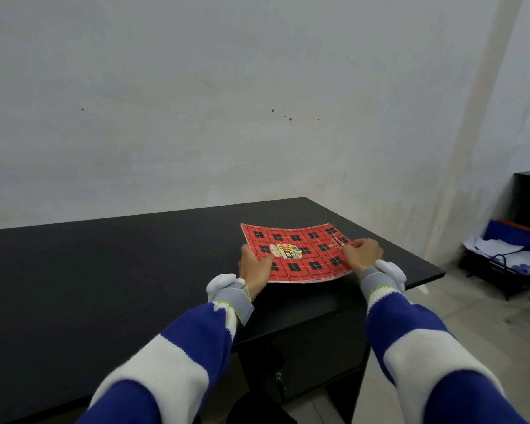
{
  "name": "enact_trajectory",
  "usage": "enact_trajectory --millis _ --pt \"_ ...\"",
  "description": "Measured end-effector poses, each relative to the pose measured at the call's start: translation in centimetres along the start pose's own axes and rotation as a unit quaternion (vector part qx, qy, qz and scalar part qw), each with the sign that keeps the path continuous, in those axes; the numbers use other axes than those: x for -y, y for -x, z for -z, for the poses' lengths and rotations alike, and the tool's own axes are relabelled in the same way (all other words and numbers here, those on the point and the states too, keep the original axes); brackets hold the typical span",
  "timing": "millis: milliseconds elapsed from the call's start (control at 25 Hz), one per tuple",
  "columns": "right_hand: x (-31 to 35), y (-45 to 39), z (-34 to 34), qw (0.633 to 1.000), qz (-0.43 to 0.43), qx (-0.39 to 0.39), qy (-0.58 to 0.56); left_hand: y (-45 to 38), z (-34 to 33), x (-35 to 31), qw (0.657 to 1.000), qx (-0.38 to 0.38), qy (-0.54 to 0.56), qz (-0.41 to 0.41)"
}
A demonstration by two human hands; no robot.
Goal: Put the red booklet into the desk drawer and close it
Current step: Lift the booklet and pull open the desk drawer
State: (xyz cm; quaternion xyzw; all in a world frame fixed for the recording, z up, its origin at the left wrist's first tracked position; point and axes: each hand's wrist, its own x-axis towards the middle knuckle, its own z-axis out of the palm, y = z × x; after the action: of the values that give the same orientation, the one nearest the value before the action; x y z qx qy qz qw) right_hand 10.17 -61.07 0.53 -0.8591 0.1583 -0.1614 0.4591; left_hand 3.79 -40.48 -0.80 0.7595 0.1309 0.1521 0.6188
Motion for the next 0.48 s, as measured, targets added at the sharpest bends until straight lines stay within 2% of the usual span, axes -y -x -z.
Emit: enact_trajectory --millis 480 --pt "-3.3 0.6 1.1 0.999 0.005 -0.033 0.026 2.2 -1.8 0.5 0.998 0.019 -0.050 -0.022"
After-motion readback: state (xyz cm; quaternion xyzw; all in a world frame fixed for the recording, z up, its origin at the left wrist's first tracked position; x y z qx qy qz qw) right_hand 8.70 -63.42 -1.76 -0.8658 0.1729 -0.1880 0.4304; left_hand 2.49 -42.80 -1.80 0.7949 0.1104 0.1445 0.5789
